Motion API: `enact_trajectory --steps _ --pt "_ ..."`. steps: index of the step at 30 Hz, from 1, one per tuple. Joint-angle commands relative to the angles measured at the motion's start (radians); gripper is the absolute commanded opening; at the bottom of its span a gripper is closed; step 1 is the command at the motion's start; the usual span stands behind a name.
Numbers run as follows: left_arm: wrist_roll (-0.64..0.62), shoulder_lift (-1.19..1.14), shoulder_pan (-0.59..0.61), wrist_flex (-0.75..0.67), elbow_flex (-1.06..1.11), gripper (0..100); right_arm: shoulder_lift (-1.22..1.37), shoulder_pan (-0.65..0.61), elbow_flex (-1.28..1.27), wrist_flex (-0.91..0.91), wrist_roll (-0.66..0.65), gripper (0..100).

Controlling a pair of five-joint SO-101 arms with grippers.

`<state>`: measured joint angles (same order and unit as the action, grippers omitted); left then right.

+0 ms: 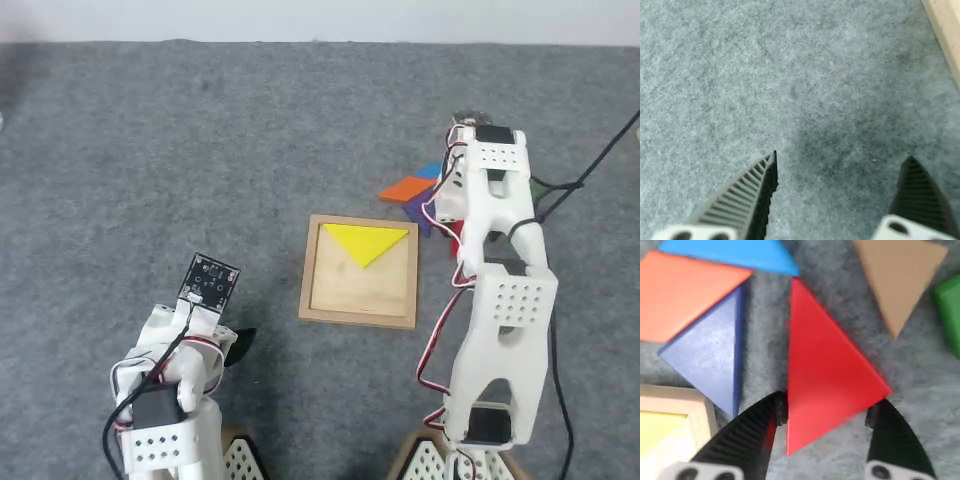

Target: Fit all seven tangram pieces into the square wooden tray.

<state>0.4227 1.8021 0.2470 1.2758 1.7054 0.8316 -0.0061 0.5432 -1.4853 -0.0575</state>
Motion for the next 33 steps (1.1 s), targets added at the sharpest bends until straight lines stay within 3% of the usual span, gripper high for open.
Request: enact_trajectory --steps 1,5,12,16,20,23,29,33 --pt "0.009 0.015 0.000 0.006 -0.022 37 0.015 -0.018 0.037 0.008 -0.028 25.7" --pt "0.009 0.015 0.000 0.006 -0.022 37 0.015 -0.018 0.037 0.008 -0.031 24.4" --pt "0.009 0.015 0.000 0.006 -0.022 37 0.010 -0.012 0.040 0.016 -0.021 10.6" --pt "0.009 0.015 0.000 0.006 -0.022 37 0.012 -0.001 0.087 0.008 -0.077 20.7" --pt "0.009 0.015 0.000 0.006 -0.022 37 0.021 0.015 0.129 -0.005 -0.336 37.6" --pt "0.009 0.015 0.000 0.006 -0.022 37 0.022 0.039 0.141 0.045 -0.465 44.6" --pt "0.009 0.015 0.000 0.006 -0.022 37 0.028 0.108 0.149 0.202 -0.554 45.3" --pt "0.009 0.015 0.000 0.006 -0.022 37 0.077 0.090 0.152 0.163 -0.643 45.3"
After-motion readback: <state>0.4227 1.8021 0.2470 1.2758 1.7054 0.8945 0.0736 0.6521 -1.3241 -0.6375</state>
